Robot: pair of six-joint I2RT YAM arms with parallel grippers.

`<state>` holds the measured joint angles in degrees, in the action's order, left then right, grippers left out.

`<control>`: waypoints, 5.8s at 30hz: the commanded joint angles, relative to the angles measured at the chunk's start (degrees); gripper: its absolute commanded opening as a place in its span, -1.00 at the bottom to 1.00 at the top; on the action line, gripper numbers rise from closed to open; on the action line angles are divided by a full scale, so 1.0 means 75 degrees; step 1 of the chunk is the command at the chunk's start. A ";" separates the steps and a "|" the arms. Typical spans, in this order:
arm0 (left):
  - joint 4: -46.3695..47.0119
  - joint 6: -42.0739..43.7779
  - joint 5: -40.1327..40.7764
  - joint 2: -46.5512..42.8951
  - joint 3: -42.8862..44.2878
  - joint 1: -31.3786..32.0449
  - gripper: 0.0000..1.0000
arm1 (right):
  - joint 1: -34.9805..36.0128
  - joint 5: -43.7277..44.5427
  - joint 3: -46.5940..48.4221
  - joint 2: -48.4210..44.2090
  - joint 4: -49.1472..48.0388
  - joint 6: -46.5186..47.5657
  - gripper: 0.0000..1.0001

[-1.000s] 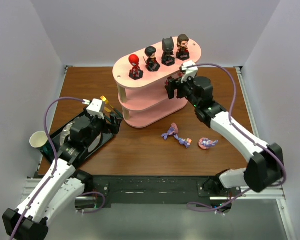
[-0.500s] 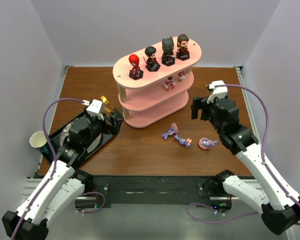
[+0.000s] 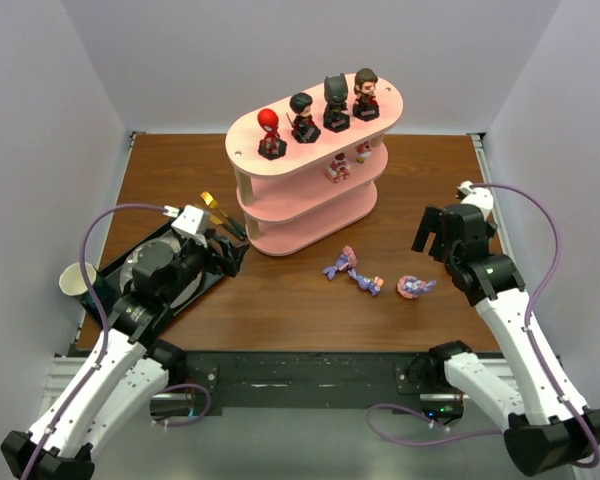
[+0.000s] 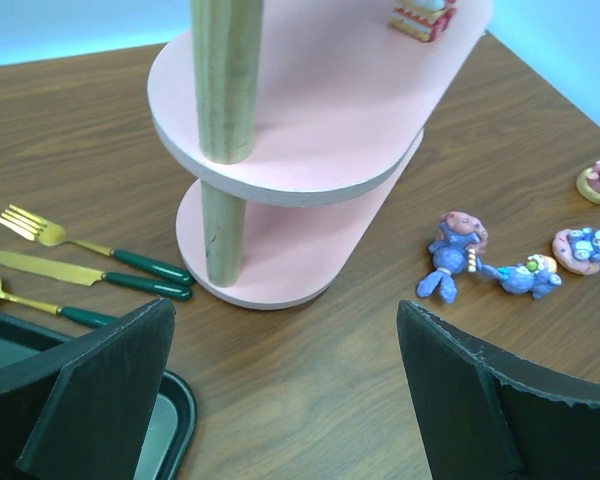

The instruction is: Place and organize the plastic toys onto the shelf

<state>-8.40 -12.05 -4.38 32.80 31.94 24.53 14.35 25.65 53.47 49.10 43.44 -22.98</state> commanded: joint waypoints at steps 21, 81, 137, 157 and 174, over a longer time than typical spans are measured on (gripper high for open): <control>-0.0110 0.0423 0.0291 -0.0670 -0.0064 0.1018 0.95 | -0.3741 -0.1989 -0.1481 0.1421 -0.1865 -0.0487 0.61; -0.0438 0.0295 0.1510 0.0174 0.0170 0.0081 0.93 | 0.0921 -0.3396 0.1600 0.1211 -0.0812 0.1775 -1.00; -0.0309 0.0318 0.1194 0.0303 0.0042 -0.0049 0.92 | 0.4145 -0.1311 0.4988 0.5664 -0.2300 0.3017 -0.77; -0.0309 0.0330 0.1147 0.0303 0.0030 -0.0049 0.92 | 0.4134 -0.1088 0.3593 0.5184 -0.3190 0.2889 -0.64; -0.0309 0.0330 0.1100 0.0326 0.0030 -0.0048 0.92 | 0.4145 -0.1158 0.2831 0.4657 -0.4175 0.2784 0.00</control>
<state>-12.10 -9.45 4.67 35.22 31.97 24.69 45.36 17.15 74.72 86.67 14.39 -1.48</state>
